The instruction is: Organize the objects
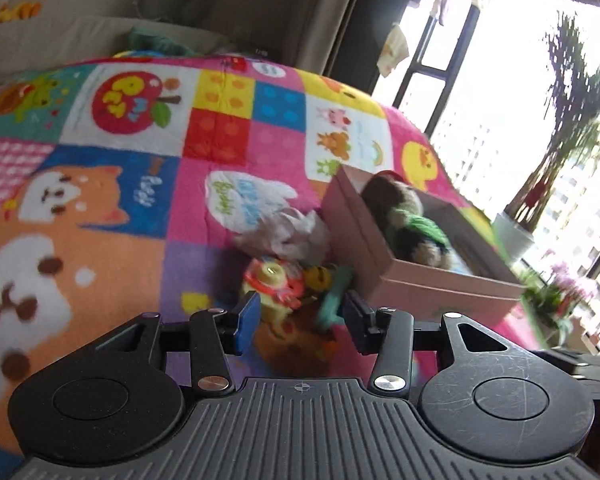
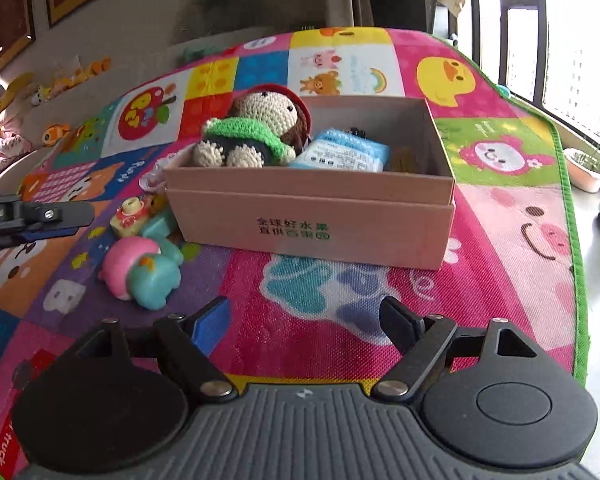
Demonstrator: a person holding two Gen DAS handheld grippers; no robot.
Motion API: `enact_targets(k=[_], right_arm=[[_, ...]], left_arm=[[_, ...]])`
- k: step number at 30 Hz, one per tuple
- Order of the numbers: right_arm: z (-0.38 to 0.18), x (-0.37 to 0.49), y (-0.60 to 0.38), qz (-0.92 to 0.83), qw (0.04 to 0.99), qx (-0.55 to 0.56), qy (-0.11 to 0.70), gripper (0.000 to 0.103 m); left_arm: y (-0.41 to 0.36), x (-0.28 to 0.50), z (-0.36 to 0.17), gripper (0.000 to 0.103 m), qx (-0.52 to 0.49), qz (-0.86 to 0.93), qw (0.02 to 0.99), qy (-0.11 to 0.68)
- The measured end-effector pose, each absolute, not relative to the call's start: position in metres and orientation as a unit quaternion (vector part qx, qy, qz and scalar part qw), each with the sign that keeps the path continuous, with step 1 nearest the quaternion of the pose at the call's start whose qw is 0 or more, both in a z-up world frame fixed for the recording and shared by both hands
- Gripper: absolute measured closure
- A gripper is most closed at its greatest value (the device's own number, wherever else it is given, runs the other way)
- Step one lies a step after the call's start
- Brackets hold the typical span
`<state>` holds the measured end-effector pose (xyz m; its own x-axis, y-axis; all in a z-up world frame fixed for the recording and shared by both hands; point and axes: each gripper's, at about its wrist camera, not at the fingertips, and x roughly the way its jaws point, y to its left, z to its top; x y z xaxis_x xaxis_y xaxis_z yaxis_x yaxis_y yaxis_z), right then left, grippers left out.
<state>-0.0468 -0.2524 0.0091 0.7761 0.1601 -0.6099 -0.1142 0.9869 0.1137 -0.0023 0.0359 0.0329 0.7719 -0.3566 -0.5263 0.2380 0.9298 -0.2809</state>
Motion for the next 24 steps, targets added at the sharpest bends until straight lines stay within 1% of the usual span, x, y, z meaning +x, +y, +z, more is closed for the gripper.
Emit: enact_targets(k=[5,9,11,19,24], right_arm=[[0.009,-0.050,-0.251,0.075,0.944,0.033,0.320,0.017],[0.007,-0.046,-0.252,0.074,0.940,0.038,0.330,0.016],[0.006,-0.045,-0.253,0.074,0.939,0.041,0.334,0.016],[0.005,-0.043,-0.255,0.075,0.937,0.049,0.339,0.014],[0.005,-0.042,-0.254,0.074,0.936,0.047,0.340,0.013]], left_arm=[[0.030,0.038,0.027,0.053,-0.062,-0.154,0.931,0.324],[0.020,0.060,0.014,0.053,-0.058,-0.158,0.920,0.354],[0.017,0.066,0.007,0.051,-0.055,-0.154,0.917,0.363],[0.028,0.051,0.008,0.052,-0.060,-0.137,0.921,0.359],[0.048,0.018,0.009,0.052,-0.060,-0.090,0.930,0.350]])
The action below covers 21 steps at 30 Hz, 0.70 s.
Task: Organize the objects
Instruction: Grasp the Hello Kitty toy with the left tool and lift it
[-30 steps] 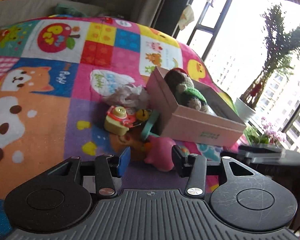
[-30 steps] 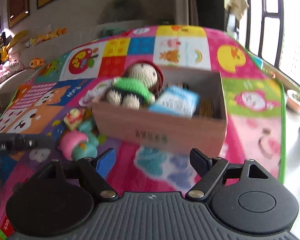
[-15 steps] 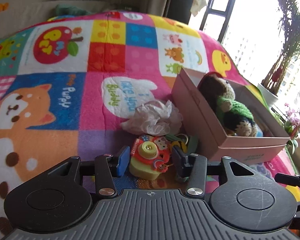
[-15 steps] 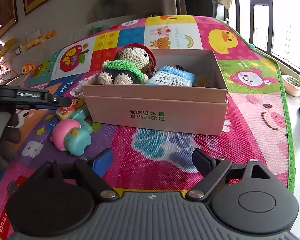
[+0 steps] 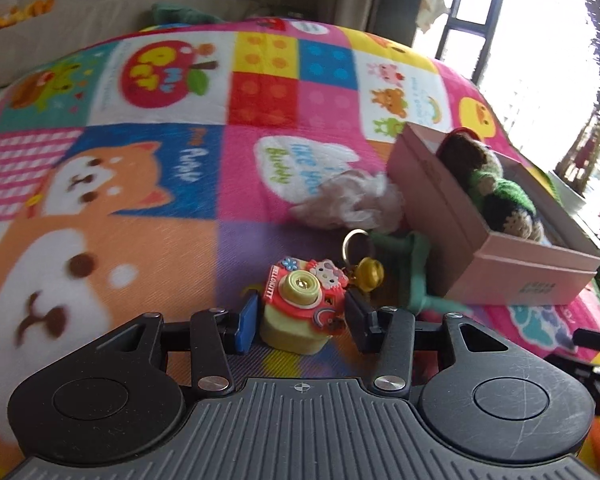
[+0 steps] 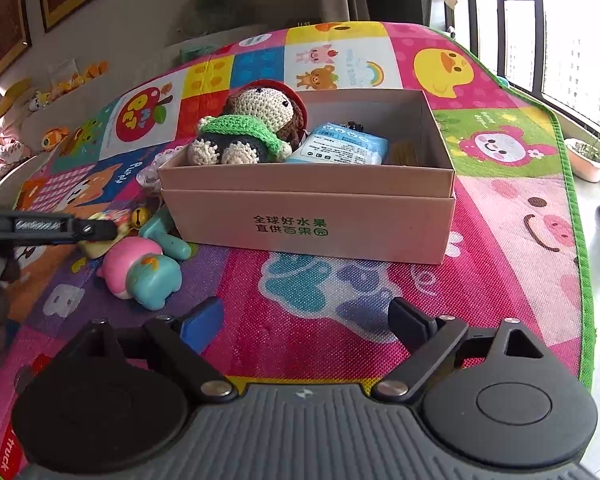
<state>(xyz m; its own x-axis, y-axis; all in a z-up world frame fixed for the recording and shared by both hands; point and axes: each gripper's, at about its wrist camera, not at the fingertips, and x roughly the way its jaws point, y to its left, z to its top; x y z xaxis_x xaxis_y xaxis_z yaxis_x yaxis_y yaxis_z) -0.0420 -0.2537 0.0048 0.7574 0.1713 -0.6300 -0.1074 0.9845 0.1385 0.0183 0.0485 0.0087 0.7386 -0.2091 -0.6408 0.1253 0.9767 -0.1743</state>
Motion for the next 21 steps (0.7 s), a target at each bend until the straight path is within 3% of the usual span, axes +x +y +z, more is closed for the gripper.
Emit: enact_targets(k=[8,21], right_arm=[[0.004,-0.039,-0.250,0.071,0.934,0.036,0.349,0.004],[0.018,-0.042,-0.181,0.152,0.928,-0.021,0.341,0.004]], left_arm=[[0.075,-0.028,0.002,0.052,-0.111,-0.029,0.945,0.305],[0.080,-0.029,-0.001,0.052,-0.138,-0.039,0.944,0.299]])
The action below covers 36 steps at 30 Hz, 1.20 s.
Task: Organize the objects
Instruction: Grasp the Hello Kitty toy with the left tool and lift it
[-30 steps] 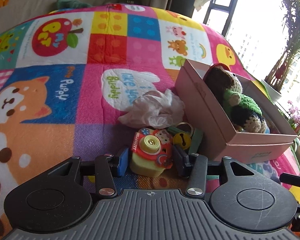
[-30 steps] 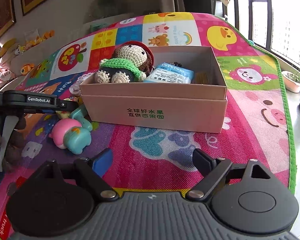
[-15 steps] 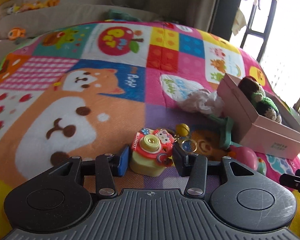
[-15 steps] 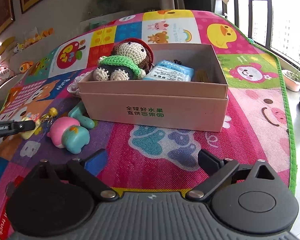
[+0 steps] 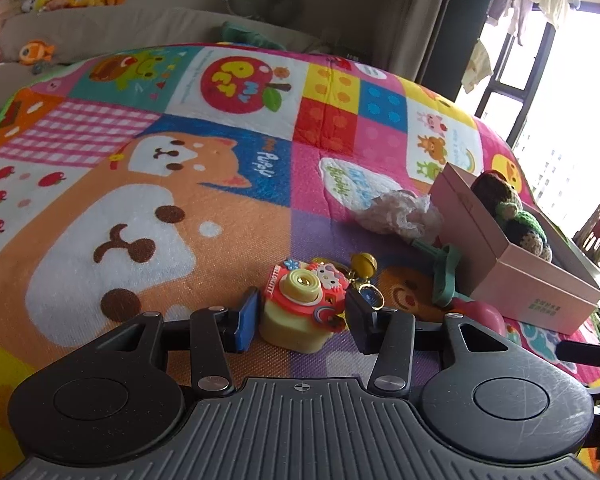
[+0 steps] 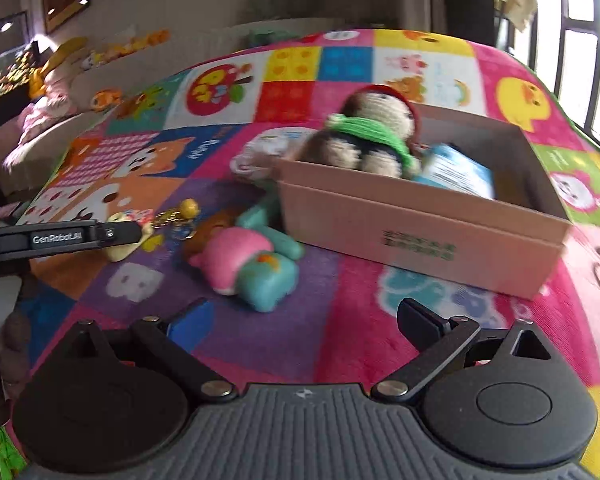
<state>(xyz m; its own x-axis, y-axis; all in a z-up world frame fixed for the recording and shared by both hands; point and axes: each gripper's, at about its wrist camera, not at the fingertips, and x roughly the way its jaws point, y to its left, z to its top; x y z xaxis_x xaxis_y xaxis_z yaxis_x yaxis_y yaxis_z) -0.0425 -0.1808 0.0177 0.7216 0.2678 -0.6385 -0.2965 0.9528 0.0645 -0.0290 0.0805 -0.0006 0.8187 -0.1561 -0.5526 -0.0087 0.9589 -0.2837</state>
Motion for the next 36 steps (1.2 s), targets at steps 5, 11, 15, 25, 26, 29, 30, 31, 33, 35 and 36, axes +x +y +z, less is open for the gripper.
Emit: enact_targets(k=[5,11,15,25,26,29,30,31,33,35,36], right_arm=[[0.018,-0.025,-0.152,0.167,0.924,-0.032,0.344,0.004],[0.011,-0.009,-0.138,0.157,0.921,-0.047,0.352,0.020],[0.011,-0.010,-0.142,0.160,0.918,-0.049,0.359,0.043],[0.015,-0.059,-0.153,0.223,0.898,-0.105,0.364,0.041],[0.016,-0.063,-0.156,0.220,0.899,-0.109,0.363,0.033],[0.016,-0.072,-0.170,0.198,0.905,-0.121,0.356,0.022],[0.015,-0.074,-0.174,0.186,0.908,-0.123,0.355,0.022],[0.014,-0.075,-0.180,0.171,0.912,-0.125,0.351,0.021],[0.012,-0.074,-0.191,0.138,0.922,-0.118,0.343,0.016],[0.009,-0.070,-0.203,0.112,0.929,-0.090,0.342,0.014],[0.006,-0.068,-0.210,0.106,0.930,-0.069,0.345,0.011]], left_arm=[[0.082,-0.030,-0.001,0.052,-0.144,-0.041,0.943,0.297],[0.085,-0.030,-0.001,0.052,-0.152,-0.044,0.942,0.296],[0.085,-0.030,-0.002,0.052,-0.154,-0.045,0.942,0.295],[0.085,-0.031,-0.002,0.052,-0.154,-0.045,0.942,0.295],[0.086,-0.031,-0.001,0.052,-0.156,-0.045,0.942,0.295],[0.087,-0.031,-0.002,0.052,-0.164,-0.047,0.940,0.294],[0.088,-0.031,-0.002,0.052,-0.167,-0.048,0.940,0.294],[0.088,-0.031,-0.002,0.052,-0.168,-0.048,0.940,0.294],[0.088,-0.031,-0.002,0.052,-0.166,-0.048,0.940,0.294],[0.088,-0.031,-0.002,0.052,-0.164,-0.046,0.941,0.294],[0.087,-0.032,-0.001,0.052,-0.162,-0.046,0.941,0.295]])
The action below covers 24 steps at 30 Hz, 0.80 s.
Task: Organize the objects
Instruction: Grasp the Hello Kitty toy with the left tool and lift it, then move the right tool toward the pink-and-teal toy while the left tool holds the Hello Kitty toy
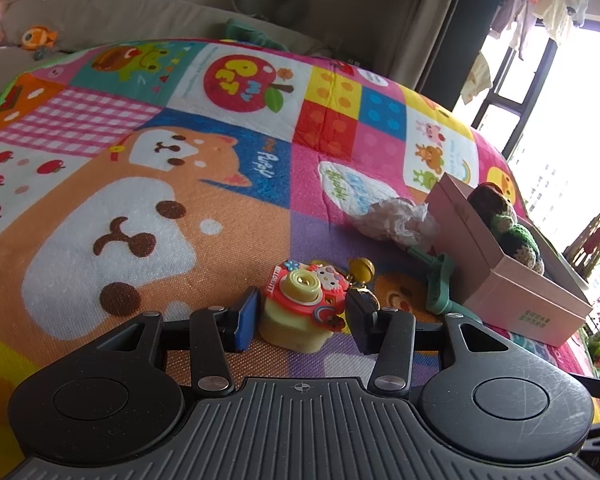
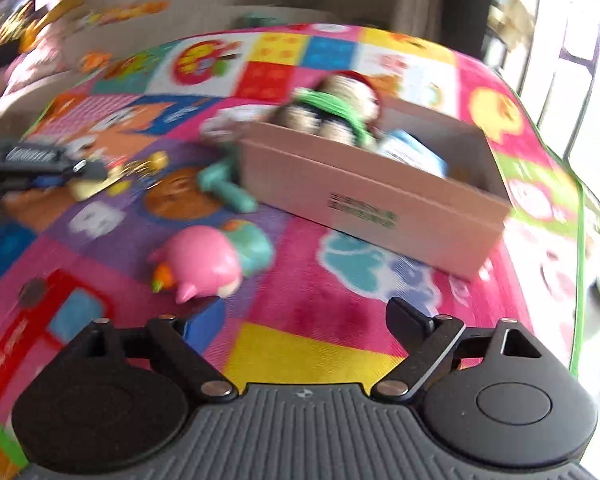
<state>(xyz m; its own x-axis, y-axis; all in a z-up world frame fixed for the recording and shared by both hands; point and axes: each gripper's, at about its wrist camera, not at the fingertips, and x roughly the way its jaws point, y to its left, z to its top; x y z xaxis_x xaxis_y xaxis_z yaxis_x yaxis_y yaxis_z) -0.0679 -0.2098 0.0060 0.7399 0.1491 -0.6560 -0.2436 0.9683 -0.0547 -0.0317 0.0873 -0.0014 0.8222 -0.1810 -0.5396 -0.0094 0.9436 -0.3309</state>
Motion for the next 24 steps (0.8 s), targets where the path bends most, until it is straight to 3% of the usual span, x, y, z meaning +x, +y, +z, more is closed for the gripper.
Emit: enact_targets(k=[11,24], right_arm=[[0.003,-0.064,-0.224,0.106,0.932,-0.033,0.345,0.006],[0.004,-0.066,-0.223,0.102,0.934,-0.028,0.342,0.003]], left_arm=[[0.042,-0.056,0.003,0.052,-0.058,-0.090,0.942,0.317],[0.035,-0.041,0.006,0.052,-0.088,-0.082,0.938,0.326]])
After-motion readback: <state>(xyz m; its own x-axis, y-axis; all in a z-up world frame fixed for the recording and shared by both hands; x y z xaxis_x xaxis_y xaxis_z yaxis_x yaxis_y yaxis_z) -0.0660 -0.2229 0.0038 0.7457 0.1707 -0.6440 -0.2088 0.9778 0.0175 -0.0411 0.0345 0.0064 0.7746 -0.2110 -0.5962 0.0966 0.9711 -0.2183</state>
